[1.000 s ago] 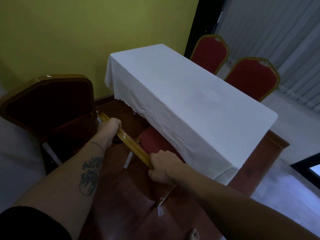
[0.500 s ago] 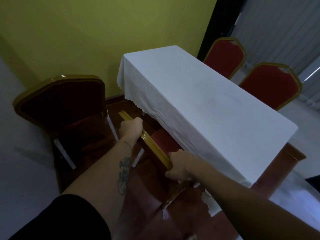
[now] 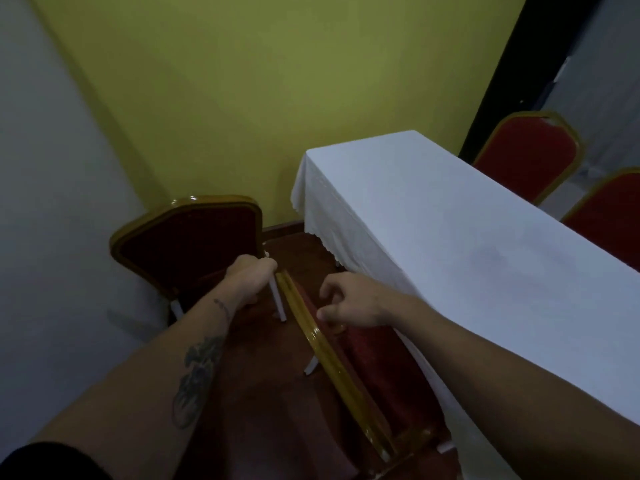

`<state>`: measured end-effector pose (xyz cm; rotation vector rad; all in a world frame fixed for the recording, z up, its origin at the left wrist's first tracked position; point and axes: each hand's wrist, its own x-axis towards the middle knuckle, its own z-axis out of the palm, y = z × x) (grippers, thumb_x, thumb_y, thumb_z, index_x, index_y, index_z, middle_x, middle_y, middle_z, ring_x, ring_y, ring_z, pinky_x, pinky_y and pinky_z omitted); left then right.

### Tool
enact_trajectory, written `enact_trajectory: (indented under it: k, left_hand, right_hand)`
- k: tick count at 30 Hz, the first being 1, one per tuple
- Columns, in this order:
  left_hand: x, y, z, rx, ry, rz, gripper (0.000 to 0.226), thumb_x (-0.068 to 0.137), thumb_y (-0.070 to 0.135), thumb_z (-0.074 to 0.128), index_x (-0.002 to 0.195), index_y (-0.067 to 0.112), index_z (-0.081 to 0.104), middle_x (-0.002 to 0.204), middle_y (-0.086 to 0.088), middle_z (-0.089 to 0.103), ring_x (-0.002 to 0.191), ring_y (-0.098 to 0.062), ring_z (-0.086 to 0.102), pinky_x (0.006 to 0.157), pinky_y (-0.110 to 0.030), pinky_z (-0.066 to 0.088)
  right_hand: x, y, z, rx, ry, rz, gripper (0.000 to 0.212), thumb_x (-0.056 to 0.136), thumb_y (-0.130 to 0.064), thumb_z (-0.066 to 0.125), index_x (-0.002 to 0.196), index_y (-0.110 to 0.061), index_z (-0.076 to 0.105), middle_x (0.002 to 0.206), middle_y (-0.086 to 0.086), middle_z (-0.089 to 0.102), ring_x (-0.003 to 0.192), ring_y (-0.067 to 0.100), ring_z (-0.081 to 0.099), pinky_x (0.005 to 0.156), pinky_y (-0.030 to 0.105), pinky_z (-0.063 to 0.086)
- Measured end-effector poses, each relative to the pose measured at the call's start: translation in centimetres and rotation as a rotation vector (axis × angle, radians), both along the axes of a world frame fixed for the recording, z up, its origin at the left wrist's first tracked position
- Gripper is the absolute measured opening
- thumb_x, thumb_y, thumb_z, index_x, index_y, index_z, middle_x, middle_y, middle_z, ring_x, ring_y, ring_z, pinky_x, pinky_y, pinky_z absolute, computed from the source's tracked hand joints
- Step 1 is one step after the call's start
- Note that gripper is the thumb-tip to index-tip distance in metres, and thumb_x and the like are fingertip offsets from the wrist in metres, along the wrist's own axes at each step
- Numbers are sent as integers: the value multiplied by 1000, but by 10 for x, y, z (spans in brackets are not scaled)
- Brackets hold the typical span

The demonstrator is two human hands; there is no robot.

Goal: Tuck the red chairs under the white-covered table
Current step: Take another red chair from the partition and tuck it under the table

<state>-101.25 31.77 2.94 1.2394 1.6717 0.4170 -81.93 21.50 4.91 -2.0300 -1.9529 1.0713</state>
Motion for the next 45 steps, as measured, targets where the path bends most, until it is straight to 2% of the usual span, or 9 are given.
enact_trajectory:
  k: [3, 11, 13, 17, 21, 26, 31, 42, 45]
  left_hand:
    - [-25, 28, 9, 44, -34, 131, 13, 86, 29, 60, 90, 16, 63, 107, -8, 65, 105, -31, 63, 85, -45, 55]
    - [-113, 84, 18, 193, 30, 397, 24, 77, 26, 57, 83, 4, 66, 83, -11, 67, 79, -33, 65, 69, -40, 53]
    - [-131, 99, 17, 342, 241, 363, 16, 76, 21, 59, 83, 7, 64, 77, -6, 60, 79, -34, 60, 73, -39, 49]
    - [-158, 138, 2, 566, 637, 142, 46, 74, 18, 58, 119, 7, 55, 119, -16, 55, 112, -40, 53, 91, -46, 47]
    - [-177, 196, -15, 520, 781, -85, 57, 71, 24, 59, 126, 13, 48, 126, -13, 49, 118, -37, 48, 96, -48, 41]
    - [-191, 243, -23, 280, 664, -324, 35, 69, 24, 59, 103, 22, 57, 102, -1, 61, 103, -31, 63, 92, -44, 51]
    - [-200, 276, -17, 103, 557, -459, 53, 62, 24, 49, 111, 24, 71, 113, -8, 69, 104, -34, 66, 92, -40, 55]
    - [-215, 274, -40, 270, 445, -515, 10, 61, 25, 58, 67, 33, 62, 74, 7, 66, 76, -24, 67, 68, -33, 51]
    - [-224, 272, -40, 273, 451, -582, 12, 63, 23, 59, 71, 30, 64, 69, 9, 65, 66, -16, 63, 60, -29, 44]
  right_hand:
    - [-4, 40, 6, 66, -31, 62, 39, 82, -51, 71, 113, -30, 59, 108, -1, 64, 98, 21, 64, 85, 40, 56]
    - [-51, 144, 23, 139, -89, 187, 42, 92, -34, 67, 130, -24, 53, 119, 0, 59, 105, 22, 60, 92, 43, 53]
    - [-69, 175, 27, 161, -118, 208, 53, 91, -30, 66, 140, -21, 48, 133, 5, 54, 115, 25, 56, 96, 43, 51]
    - [-105, 232, 29, 161, -188, 217, 63, 88, -24, 64, 147, -21, 42, 141, 8, 44, 126, 29, 46, 100, 43, 47]
    - [-142, 286, 19, 144, -295, 205, 66, 83, -22, 63, 145, -20, 39, 138, 11, 41, 131, 34, 37, 103, 48, 44]
    - [-175, 333, 0, 101, -382, 224, 78, 84, -27, 64, 153, -18, 28, 148, 14, 33, 140, 38, 26, 108, 51, 38]
    - [-189, 363, -28, 47, -461, 221, 82, 79, -31, 70, 151, -18, 32, 146, 12, 43, 137, 35, 38, 112, 56, 36]
    - [-184, 368, -43, 154, -763, 267, 52, 91, -35, 67, 133, -17, 42, 134, 10, 56, 125, 31, 51, 103, 48, 41]
    - [-188, 351, -41, 156, -758, 287, 48, 93, -33, 65, 132, -16, 43, 130, 10, 58, 119, 30, 53, 96, 44, 46]
